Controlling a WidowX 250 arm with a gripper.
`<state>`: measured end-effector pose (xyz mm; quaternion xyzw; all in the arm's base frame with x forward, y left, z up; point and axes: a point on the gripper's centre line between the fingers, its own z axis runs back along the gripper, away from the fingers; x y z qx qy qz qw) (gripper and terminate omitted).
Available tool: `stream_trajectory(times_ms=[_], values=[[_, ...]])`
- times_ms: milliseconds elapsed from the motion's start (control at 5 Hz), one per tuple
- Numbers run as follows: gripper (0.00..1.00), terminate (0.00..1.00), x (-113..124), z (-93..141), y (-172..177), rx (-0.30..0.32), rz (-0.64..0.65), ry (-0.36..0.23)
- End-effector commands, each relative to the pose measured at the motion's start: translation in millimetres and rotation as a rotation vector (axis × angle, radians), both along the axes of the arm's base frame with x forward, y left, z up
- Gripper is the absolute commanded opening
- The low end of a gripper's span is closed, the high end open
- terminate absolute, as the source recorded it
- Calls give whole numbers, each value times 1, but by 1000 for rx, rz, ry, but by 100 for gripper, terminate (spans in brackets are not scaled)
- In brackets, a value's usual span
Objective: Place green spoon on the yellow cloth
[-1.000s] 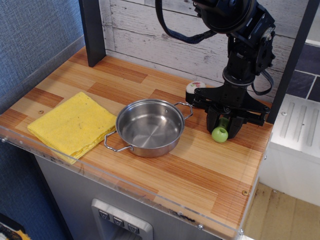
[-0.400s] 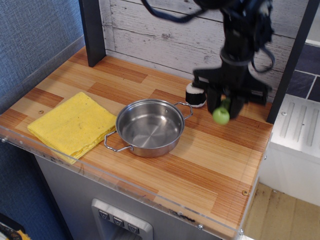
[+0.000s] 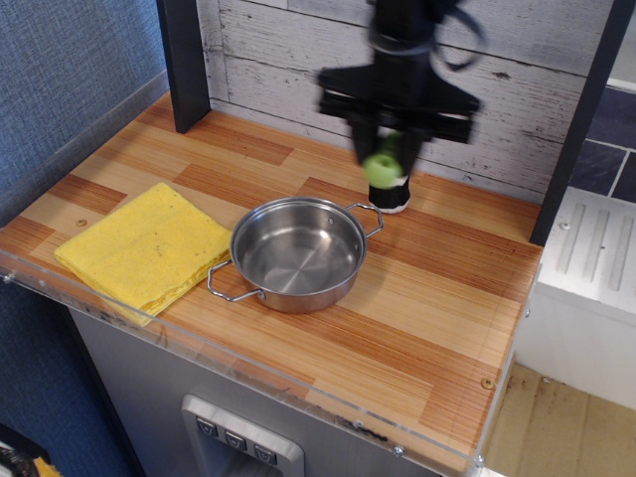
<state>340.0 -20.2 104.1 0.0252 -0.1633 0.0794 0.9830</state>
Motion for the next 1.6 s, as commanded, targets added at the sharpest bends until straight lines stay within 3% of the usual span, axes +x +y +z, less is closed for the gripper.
stream_trajectory(times_ms=[0,400,800,1200,1400], values=[[0,0,-51,24,89,37,176,-54],[0,0,-96,-7,139,43,302,6],[0,0,-99,-44,144,58,301,69],[0,0,-93,-73,142,35,285,111],[100,0,-90,-80,140,9,276,190]])
